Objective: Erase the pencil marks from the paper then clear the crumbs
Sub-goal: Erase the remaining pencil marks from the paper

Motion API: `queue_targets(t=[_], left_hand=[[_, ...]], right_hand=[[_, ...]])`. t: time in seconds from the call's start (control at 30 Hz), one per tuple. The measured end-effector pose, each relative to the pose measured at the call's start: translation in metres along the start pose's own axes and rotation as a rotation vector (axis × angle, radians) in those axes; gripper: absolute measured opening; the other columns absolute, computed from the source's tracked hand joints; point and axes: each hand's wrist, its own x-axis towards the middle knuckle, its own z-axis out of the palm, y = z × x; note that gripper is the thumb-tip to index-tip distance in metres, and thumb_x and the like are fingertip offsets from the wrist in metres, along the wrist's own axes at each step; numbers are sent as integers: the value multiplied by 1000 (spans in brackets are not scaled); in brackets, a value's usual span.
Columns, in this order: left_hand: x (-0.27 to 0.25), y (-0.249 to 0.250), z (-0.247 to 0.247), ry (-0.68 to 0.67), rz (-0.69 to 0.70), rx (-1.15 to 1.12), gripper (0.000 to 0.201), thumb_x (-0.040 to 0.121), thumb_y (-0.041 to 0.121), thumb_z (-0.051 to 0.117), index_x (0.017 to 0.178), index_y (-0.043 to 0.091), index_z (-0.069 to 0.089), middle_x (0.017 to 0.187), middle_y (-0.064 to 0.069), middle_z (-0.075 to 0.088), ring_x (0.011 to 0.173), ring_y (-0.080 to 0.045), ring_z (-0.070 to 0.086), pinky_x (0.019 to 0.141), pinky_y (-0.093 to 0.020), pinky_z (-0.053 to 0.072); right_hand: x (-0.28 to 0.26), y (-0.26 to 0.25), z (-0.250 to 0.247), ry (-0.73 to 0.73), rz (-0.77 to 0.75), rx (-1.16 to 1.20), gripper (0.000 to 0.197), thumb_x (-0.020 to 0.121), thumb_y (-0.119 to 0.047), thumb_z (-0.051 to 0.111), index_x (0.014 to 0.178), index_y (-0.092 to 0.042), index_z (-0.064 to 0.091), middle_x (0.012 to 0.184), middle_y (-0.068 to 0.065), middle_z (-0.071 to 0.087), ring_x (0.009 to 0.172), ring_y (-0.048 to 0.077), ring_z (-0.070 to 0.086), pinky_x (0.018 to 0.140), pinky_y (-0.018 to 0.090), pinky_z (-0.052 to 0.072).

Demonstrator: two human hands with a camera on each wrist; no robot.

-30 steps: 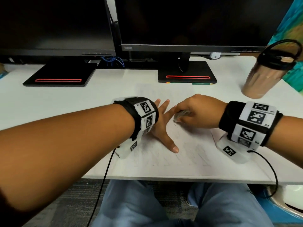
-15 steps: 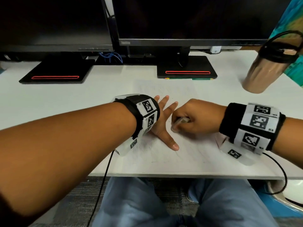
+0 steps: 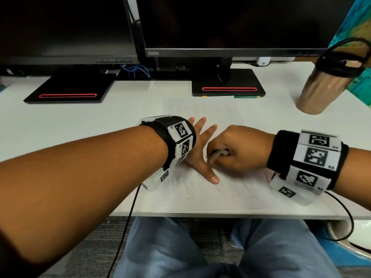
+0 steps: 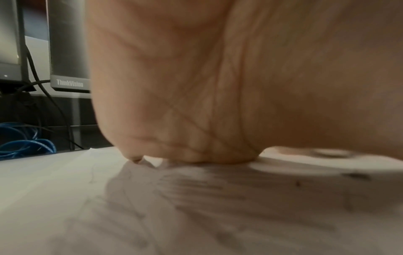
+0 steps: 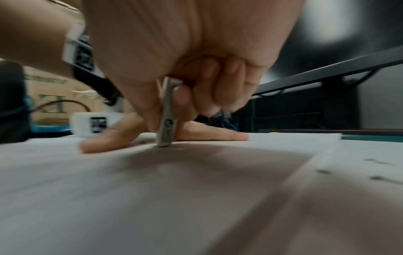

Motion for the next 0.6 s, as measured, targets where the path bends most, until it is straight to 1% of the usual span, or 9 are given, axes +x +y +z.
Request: queue_targets(t=[0.07,0.13,0.2,0.27,0.33,0.4,0.5,0.57,0.6], left_hand=[[0,-1,-1,2,-4,-5,147,51,94,59,149,34,-32,159,-4,-36,148,-34,-24,117,-62,1],[-1,0,-1,1,-8,1,147,51,95,59,148,33,-33,158,-4,-36,148,-35,-24,117,-62,0],[0,0,0,0,-3,-1,147,51,94,59,148,33,-33,158,-4,-37,148,-35,-24,117,-62,0],[-1,0,-1,1,-1,-13,147,52,93,60,148,34,-34,158,-4,-37,148,-34,-24,117,-62,0],[-1,-1,0,0,-2,-16,147,51,94,59,148,34,-34,158,-3,-37,148,-34,-24,117,-63,1],[0,0,-1,3,-5,-8,148,50,95,59,147,34,-34,158,-3,-37,148,-34,-24,117,-63,1],[1,0,0,2,-6,-9,148,50,95,59,148,34,-34,158,-3,-37,148,-34,-24,117,-63,1],[0,0,-1,-3,-6,-5,148,49,95,58,148,34,-34,158,-3,-37,148,-34,-24,117,-63,1],[0,0,-1,-3,-7,-4,148,49,96,58,148,34,-34,158,-3,-37,149,-34,-24,116,-63,1]], right_hand=[[1,6,-5,8,62,11,9,89,-32,64,92,-27,70,65,-21,56,64,6,57,63,26,48],[3,16,-9,45,132,-45,10,89,-37,62,95,-31,69,70,-17,62,69,8,61,67,29,51],[2,15,-5,45,97,-55,13,89,-37,62,93,-28,70,78,-12,68,71,12,62,68,32,52],[2,10,1,2,41,-6,14,87,-35,62,89,-24,71,77,-11,69,68,8,61,66,33,53],[2,11,-3,6,95,14,14,88,-37,63,92,-26,71,77,-11,69,68,7,61,69,35,54],[2,15,-5,30,138,-50,16,88,-40,61,94,-29,70,78,-10,69,69,11,61,70,37,54],[0,8,3,-2,44,-61,18,88,-39,57,90,-26,70,79,-9,69,68,9,61,67,34,53],[0,10,0,-13,74,-6,19,87,-40,59,93,-28,71,79,-10,70,69,7,61,68,33,53],[-1,15,-3,8,111,-15,19,87,-42,59,95,-29,71,81,-10,70,71,9,63,69,34,53]])
